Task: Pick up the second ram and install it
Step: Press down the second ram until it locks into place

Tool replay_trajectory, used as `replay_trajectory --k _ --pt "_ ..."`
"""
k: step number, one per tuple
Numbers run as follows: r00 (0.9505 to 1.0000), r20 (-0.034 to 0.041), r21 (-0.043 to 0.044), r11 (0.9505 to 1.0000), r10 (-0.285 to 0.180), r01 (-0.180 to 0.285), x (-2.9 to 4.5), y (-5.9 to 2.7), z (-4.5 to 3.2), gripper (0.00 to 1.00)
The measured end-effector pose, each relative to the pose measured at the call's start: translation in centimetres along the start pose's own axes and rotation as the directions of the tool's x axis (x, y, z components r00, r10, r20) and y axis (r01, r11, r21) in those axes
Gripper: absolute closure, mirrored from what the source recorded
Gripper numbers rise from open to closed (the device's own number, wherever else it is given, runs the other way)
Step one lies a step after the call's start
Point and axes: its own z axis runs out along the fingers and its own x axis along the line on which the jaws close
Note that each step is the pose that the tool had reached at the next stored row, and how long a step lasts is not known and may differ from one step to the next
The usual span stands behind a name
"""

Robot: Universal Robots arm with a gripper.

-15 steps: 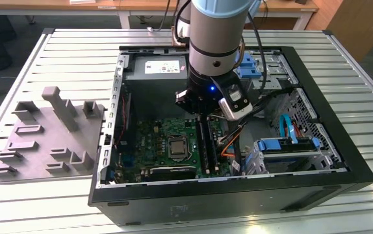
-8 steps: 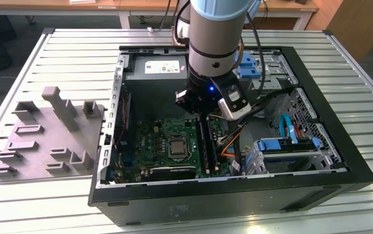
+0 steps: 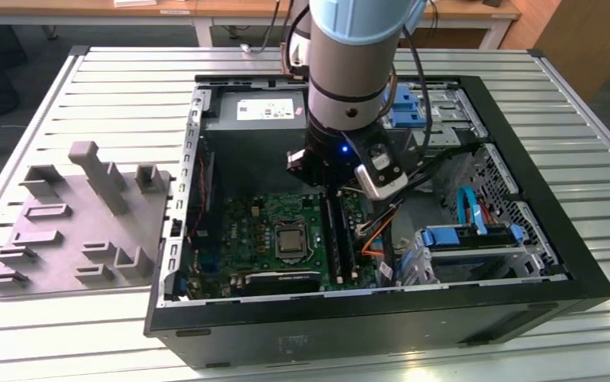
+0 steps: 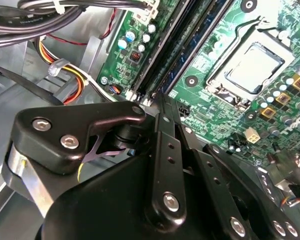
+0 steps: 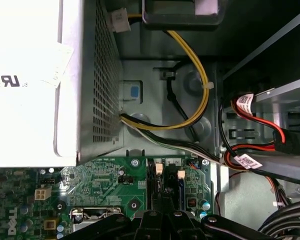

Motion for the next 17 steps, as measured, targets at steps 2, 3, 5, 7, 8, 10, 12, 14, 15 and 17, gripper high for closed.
replay_trajectory --k 2,3,5,7,8,10,12,14,15,17 --pt "1.0 0.0001 0.0002 1.0 0.0 0.0 0.01 0.04 0.26 0.89" --pt "1.0 0.0001 0.0004 1.0 0.0 0.0 0.02 0.06 0.44 0.89" --pt "1.0 0.0001 0.0003 1.0 0.0 0.0 0.03 0.1 0.65 0.89" --pt "1.0 0.0 0.0005 1.0 0.0 0.0 0.03 0.11 0.7 0.89" --pt "1.0 0.0001 0.0002 1.0 0.0 0.0 0.04 0.11 0.76 0.89" --pt "1.0 0.0001 0.0003 1.0 0.0 0.0 0.04 0.11 0.94 0.89" --pt "1.0 0.0 0.0005 1.0 0.0 0.0 0.05 0.11 0.97 0.89" --pt "1.0 0.0 0.0006 1.0 0.0 0.0 0.05 0.11 0.99 0.89" --pt "1.0 0.0001 0.0004 1.0 0.0 0.0 0.05 0.11 1.0 0.89" --pt "1.0 0.0001 0.0004 1.0 0.0 0.0 0.05 0.1 1.11 0.89"
